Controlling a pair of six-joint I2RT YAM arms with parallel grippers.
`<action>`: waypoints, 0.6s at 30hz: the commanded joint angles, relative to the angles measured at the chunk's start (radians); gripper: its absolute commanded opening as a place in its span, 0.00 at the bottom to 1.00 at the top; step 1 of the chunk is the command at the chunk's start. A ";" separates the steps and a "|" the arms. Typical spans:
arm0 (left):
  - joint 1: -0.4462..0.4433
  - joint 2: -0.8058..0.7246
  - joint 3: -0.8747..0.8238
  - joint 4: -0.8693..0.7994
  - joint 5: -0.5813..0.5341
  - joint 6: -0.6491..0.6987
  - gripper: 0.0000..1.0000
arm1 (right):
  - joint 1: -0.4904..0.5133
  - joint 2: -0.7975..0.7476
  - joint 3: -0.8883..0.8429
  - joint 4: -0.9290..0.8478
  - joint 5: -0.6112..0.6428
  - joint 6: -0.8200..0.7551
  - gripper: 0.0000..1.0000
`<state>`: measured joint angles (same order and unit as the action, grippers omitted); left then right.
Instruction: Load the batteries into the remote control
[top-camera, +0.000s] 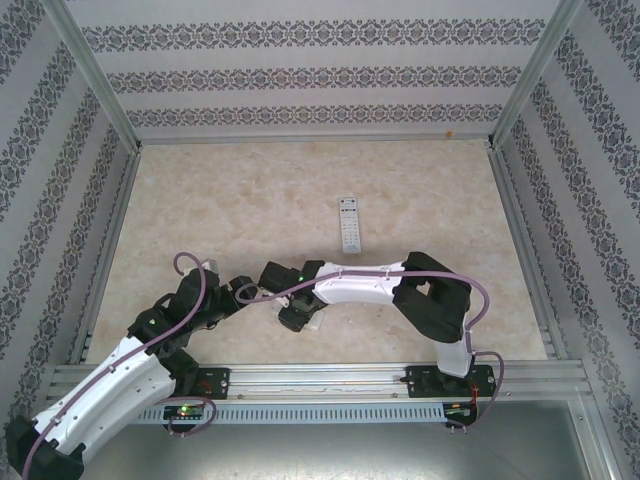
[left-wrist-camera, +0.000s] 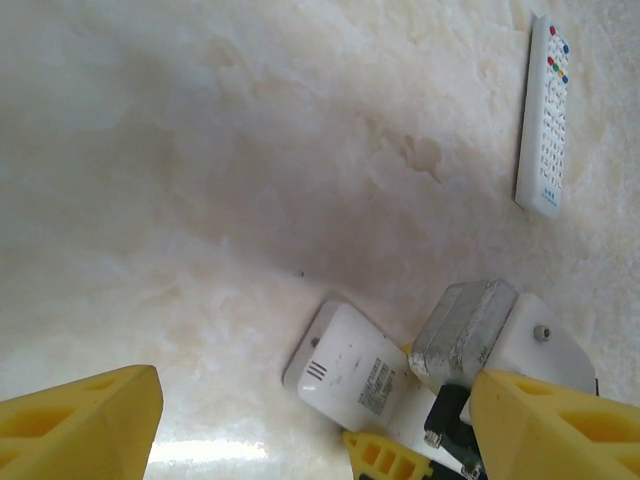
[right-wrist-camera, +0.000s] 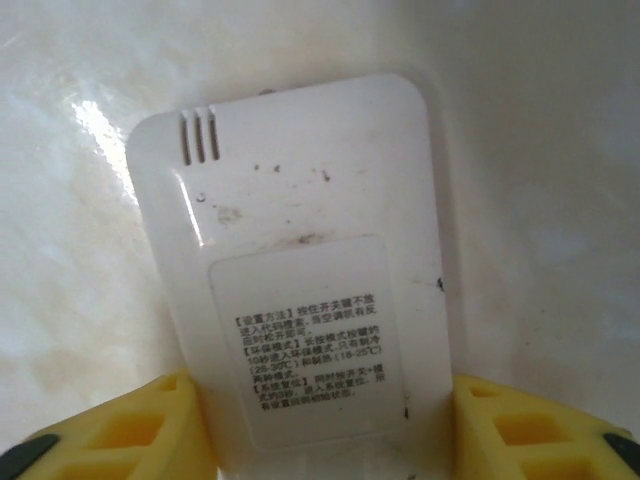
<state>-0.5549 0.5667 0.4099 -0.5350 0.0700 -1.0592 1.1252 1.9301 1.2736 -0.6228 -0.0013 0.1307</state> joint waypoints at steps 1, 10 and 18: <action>0.027 -0.010 0.014 -0.017 0.064 -0.054 0.79 | -0.043 -0.068 -0.001 0.057 -0.135 0.060 0.43; 0.101 0.117 -0.008 0.325 0.319 -0.102 0.59 | -0.124 -0.216 -0.149 0.557 -0.511 0.465 0.45; 0.122 0.202 0.005 0.361 0.342 -0.084 0.28 | -0.118 -0.189 -0.179 0.696 -0.573 0.561 0.45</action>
<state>-0.4377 0.7612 0.4095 -0.2211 0.3630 -1.1572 1.0039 1.7309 1.1000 -0.0673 -0.5034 0.6216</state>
